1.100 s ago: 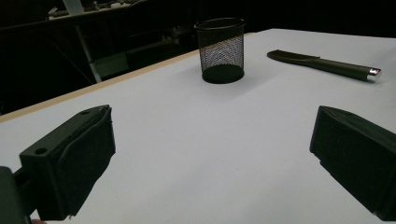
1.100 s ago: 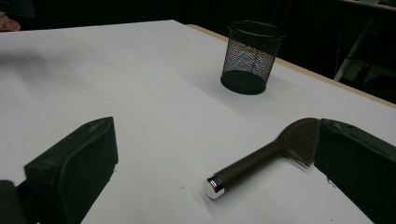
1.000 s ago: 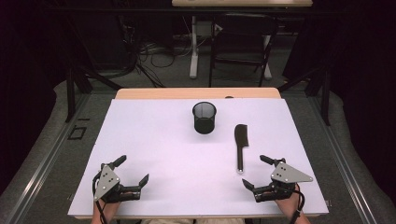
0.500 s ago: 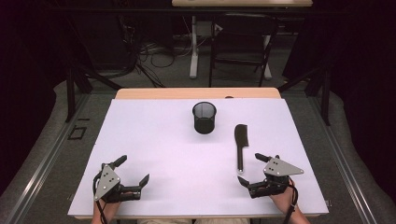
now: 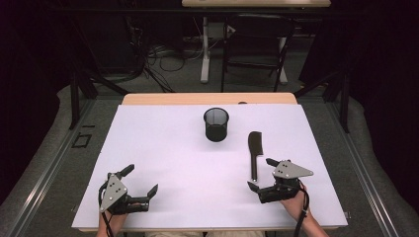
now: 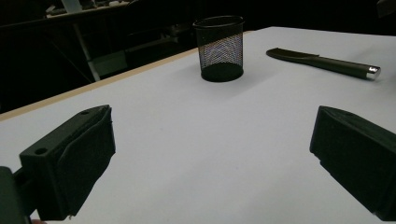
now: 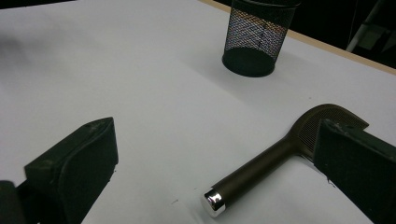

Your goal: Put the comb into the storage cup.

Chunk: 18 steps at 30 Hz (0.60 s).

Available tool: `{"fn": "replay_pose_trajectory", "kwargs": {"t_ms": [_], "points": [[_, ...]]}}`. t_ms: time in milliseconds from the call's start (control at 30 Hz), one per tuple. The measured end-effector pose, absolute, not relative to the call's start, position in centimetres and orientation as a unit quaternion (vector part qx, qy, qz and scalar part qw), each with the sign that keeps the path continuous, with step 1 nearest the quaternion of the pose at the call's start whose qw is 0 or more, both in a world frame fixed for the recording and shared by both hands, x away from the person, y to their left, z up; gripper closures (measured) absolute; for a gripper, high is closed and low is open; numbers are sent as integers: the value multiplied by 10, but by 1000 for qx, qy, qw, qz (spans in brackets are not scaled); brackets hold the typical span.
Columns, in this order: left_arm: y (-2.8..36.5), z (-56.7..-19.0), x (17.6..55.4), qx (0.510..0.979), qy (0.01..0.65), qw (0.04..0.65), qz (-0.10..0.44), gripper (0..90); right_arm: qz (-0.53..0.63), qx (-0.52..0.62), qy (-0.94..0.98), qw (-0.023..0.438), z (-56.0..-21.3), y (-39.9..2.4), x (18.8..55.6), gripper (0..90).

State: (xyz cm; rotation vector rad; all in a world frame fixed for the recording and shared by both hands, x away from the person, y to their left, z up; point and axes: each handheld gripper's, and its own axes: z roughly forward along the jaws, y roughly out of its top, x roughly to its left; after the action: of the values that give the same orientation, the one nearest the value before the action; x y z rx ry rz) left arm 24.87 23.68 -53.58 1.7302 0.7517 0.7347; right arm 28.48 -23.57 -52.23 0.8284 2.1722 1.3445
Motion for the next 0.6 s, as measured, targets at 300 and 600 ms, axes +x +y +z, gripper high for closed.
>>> {"fn": "replay_pose_trajectory", "kwargs": {"t_ms": [300, 600], "points": [[237, -536, 248, 724, 317, 531, 307, 2, 473, 294, 801, 220, -524, -224, 294, 0], [237, -536, 249, 726, 316, 529, 305, 1, 458, 296, 812, 208, -529, -215, 309, 0]]}}
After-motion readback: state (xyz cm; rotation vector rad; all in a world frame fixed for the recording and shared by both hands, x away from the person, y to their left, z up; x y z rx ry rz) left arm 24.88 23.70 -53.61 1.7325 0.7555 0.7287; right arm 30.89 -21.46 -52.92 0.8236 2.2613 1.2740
